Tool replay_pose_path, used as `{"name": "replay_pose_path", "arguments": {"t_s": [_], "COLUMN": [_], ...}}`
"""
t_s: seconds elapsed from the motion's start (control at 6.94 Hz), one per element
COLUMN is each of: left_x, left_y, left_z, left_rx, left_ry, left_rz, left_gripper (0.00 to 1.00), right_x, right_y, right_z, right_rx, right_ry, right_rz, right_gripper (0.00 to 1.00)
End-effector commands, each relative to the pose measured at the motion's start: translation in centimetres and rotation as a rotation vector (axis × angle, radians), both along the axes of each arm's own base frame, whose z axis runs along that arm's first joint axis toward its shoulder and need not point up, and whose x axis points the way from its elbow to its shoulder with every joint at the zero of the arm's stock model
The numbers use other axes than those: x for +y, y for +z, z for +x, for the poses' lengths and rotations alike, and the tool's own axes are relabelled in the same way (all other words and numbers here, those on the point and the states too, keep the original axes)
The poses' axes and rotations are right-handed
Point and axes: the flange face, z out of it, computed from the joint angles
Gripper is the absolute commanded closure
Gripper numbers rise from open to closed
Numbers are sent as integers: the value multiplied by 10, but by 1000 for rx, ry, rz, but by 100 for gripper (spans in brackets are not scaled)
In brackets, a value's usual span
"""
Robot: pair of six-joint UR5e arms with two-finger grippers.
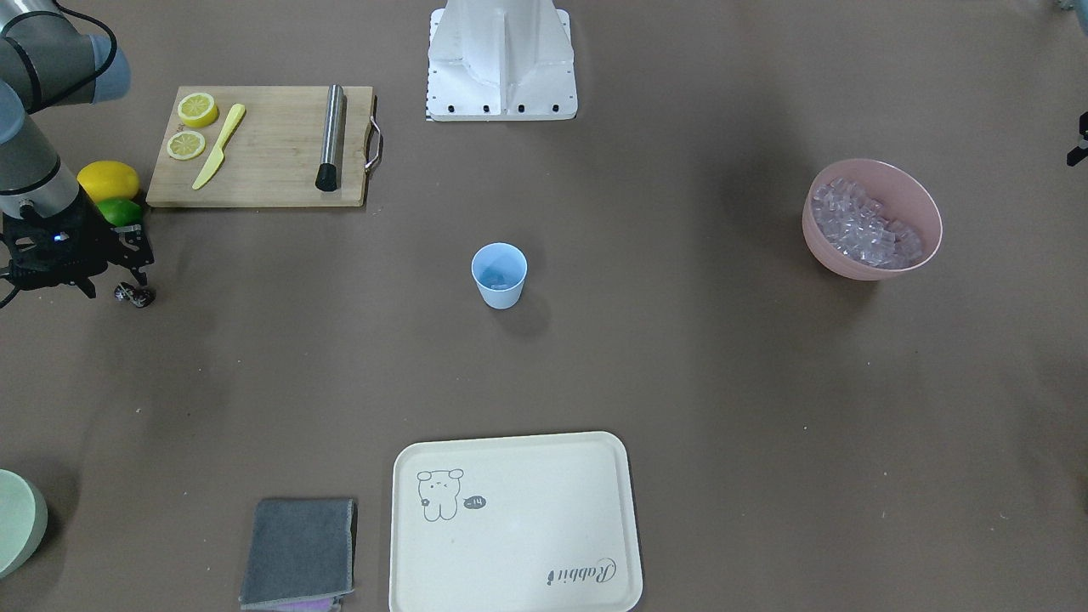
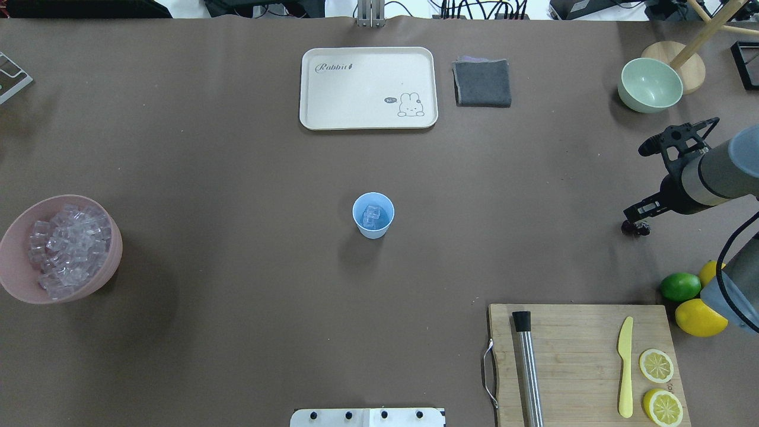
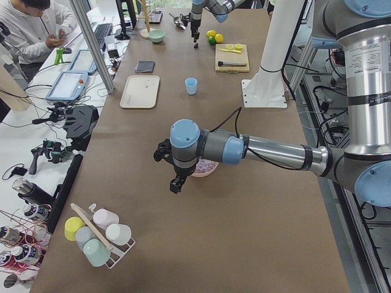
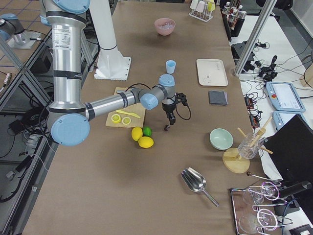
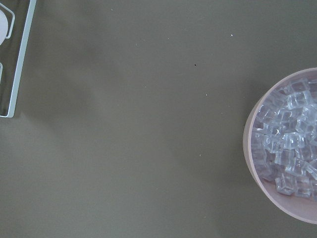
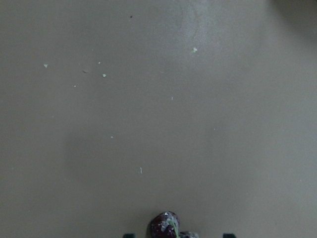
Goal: Put ice and cherries in cup
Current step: 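Move the right gripper down to the dark cherries and grasp them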
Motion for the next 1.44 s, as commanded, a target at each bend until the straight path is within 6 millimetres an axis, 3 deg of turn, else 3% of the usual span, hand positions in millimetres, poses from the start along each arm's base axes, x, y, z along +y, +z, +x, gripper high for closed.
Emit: {"name": "replay_pose_path", "arguments": {"t_s": [0.0,0.43,0.72,0.86,1.01,1.3], "left_x": [0,0,0,0,0,0], "left_y": [1,1,2,2,3,4], "left_z": [0,0,1,1,1,1], "left_rx": [0,0,1,1,1,1], "left_ry": [1,1,3,3,3,3], "left_rz": [-2,-3,-5,-3,-6,-8], "left_gripper": [1,1,1,1,1,1], "right_x": [3,4,5,5,3,-10], "right_y": [14,19,18,11,6,-41], "right_z": [-7,-10,-12,-13,-15,-29], "right_rx": [17,23,25,5,-6,-74], "right_ry": [-16,-18,-21,-12,10,98], "right_rz": [-15,-21,-17,-27,-41,-58], "right_gripper": [47,56,79,100,100,100]}}
